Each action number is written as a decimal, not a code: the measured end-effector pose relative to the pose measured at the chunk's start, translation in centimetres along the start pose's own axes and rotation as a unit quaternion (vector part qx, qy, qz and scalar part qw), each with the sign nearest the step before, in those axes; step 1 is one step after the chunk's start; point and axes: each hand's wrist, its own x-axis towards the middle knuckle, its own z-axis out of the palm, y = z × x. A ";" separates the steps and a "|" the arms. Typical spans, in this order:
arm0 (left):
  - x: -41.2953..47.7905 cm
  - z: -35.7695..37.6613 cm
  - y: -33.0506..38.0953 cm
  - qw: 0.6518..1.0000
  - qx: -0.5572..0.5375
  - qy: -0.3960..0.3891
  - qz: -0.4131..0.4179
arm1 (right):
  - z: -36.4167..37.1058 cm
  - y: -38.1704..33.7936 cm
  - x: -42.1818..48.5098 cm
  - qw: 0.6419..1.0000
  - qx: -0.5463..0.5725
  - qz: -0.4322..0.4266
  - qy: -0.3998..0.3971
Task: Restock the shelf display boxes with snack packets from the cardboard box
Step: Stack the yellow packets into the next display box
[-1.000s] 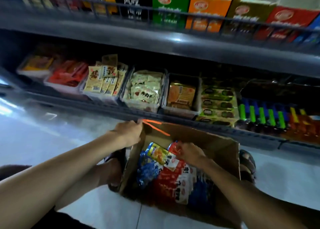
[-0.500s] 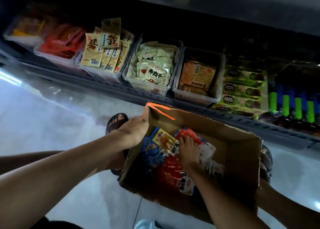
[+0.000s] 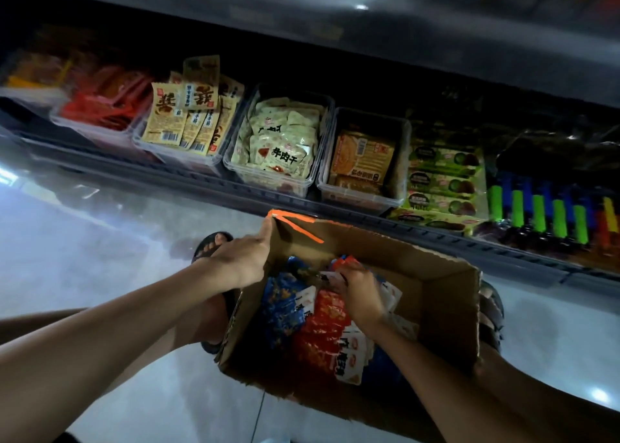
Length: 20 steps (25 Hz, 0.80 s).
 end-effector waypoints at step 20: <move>-13.3 -17.4 14.1 0.812 -0.482 -0.009 0.330 | -33.6 -13.3 -8.6 0.868 0.445 -0.022 0.218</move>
